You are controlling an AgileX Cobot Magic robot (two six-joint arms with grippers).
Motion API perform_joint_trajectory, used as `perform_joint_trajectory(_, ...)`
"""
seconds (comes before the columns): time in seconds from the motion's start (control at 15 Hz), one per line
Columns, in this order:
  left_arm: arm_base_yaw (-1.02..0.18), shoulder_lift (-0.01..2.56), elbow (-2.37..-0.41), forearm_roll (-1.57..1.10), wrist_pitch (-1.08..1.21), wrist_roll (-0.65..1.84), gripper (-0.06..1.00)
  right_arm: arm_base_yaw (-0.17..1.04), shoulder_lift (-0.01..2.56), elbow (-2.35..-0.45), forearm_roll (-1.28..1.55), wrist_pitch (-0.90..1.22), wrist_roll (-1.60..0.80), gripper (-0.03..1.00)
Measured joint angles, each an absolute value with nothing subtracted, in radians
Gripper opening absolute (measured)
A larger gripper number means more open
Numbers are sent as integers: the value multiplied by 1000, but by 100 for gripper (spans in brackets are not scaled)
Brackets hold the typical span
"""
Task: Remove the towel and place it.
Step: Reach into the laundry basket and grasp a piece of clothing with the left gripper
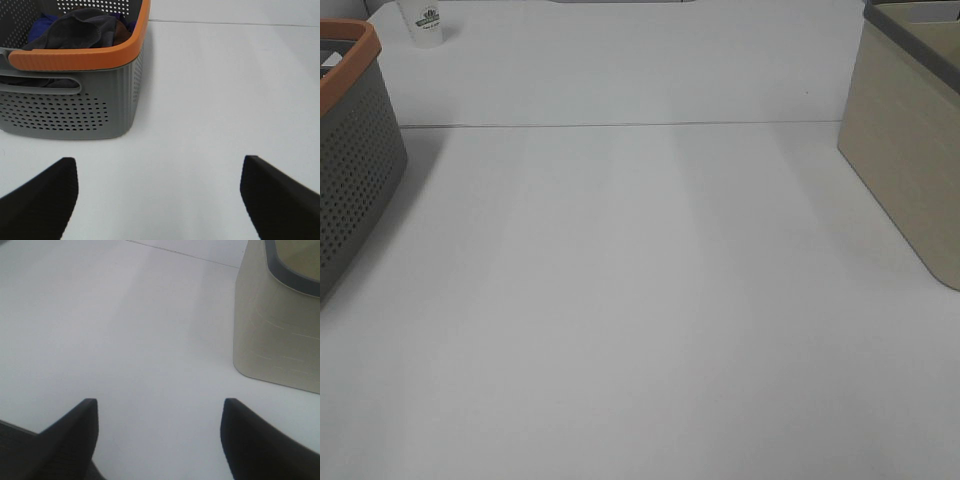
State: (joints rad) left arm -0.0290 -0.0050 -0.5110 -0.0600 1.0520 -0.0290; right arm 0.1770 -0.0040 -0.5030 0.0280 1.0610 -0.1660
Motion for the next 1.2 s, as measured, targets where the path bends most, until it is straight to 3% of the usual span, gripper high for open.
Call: perform_joint_trajectory(1.2, -29, 0, -535, -57, 1049, -34, 82, 177, -4, -503, 28, 1061, -166, 69)
